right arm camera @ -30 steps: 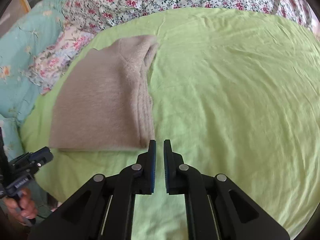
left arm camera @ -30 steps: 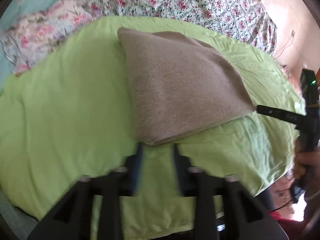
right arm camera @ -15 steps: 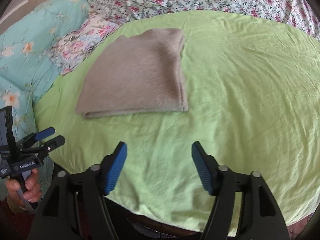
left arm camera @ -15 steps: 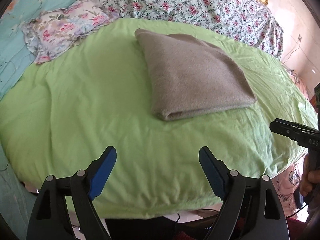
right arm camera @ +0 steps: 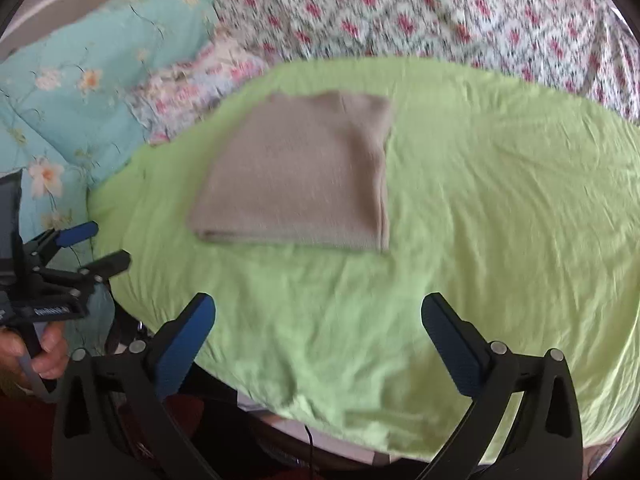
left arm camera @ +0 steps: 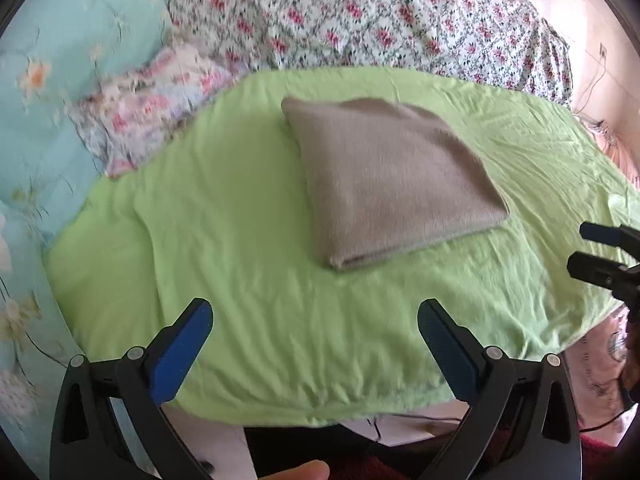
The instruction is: Fold small clothes
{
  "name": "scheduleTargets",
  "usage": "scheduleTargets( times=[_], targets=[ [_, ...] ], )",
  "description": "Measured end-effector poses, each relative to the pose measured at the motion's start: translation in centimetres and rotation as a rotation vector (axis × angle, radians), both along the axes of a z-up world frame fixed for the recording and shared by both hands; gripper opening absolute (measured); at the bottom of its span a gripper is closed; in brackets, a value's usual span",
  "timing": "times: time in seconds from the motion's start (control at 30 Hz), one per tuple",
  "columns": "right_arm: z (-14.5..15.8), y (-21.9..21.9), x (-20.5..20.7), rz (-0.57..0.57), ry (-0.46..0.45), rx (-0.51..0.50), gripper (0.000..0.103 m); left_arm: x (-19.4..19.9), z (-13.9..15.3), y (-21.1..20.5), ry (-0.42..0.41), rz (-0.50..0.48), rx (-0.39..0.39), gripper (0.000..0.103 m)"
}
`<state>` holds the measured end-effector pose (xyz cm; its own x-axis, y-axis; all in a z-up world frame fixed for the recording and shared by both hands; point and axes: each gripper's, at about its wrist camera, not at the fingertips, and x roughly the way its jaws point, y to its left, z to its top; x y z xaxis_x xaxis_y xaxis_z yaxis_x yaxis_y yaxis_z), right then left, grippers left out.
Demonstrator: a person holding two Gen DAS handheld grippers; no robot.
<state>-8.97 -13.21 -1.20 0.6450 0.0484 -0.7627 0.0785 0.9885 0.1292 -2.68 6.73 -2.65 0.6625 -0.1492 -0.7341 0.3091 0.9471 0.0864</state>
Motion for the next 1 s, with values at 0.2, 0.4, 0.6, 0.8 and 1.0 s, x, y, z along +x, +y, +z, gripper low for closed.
scheduleTargets(
  times=[0.2,0.4,0.6,0.8,1.0],
  targets=[
    [-2.4,0.1,0.4,-0.005,0.039,0.048,0.103,1.2,-1.7,-1.1,0.033,-0.002,0.028,0.102],
    [-4.5,-1.0,1.4,-0.049,0.11,0.1,0.103,3.0,-3.2,-0.6,0.077,0.026,0.038,0.102],
    [-3.6,-2.0,3.4,-0.065,0.101,0.104,0.103,4.8,-2.9,-1.1,0.064,0.032,0.061,0.102],
    [-2.2,-1.7,5.9,-0.036,0.092,0.087,0.103,6.2,-1.3,-1.9,0.029,0.036,0.046,0.103],
    [-1.0,-1.0,7.4,-0.007,0.06,0.046,0.103,7.0,-0.5,-2.3,0.007,0.042,0.049,0.103]
  ],
)
